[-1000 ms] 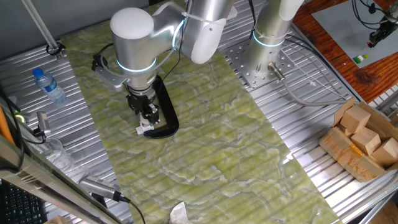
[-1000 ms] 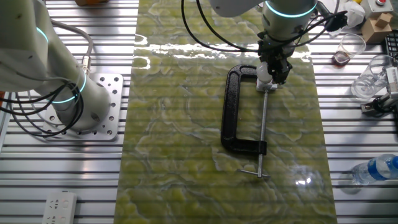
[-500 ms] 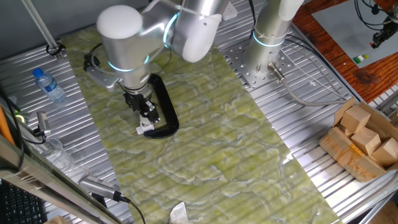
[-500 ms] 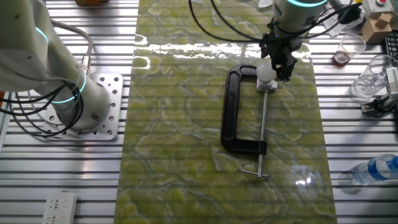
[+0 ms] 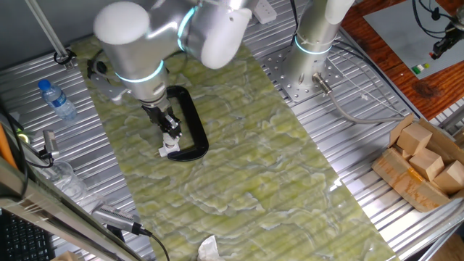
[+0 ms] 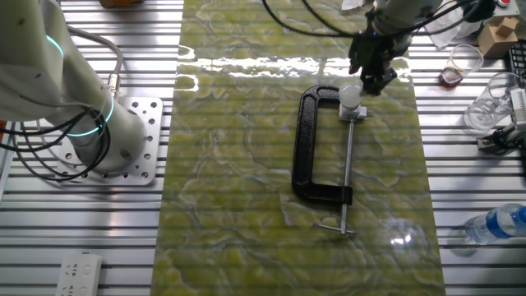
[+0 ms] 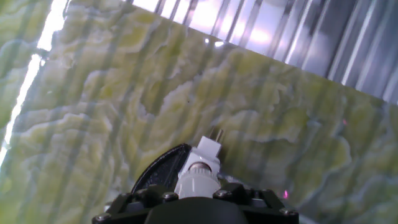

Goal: Take out the light bulb by rotating it

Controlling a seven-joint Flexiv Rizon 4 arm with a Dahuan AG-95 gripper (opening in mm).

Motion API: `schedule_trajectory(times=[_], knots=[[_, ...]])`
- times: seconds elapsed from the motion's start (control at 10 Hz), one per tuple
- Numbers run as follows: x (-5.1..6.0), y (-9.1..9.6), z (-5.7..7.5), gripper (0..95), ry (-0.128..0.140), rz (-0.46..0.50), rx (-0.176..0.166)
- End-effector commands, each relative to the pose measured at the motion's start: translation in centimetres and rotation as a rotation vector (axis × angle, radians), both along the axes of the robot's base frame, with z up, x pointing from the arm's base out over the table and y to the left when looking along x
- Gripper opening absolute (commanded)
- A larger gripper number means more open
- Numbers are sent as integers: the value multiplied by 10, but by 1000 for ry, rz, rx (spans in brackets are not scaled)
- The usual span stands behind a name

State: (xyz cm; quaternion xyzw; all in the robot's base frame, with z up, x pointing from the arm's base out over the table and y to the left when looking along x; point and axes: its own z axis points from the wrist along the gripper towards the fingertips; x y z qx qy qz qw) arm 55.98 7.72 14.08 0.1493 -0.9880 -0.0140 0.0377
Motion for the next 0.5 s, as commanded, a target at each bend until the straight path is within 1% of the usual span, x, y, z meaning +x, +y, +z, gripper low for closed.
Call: schedule_trajectory(times=[0.1, 0.5], knots=[[-1, 0, 1, 0, -1, -6, 1], [-2, 0, 3, 0, -3, -1, 9]])
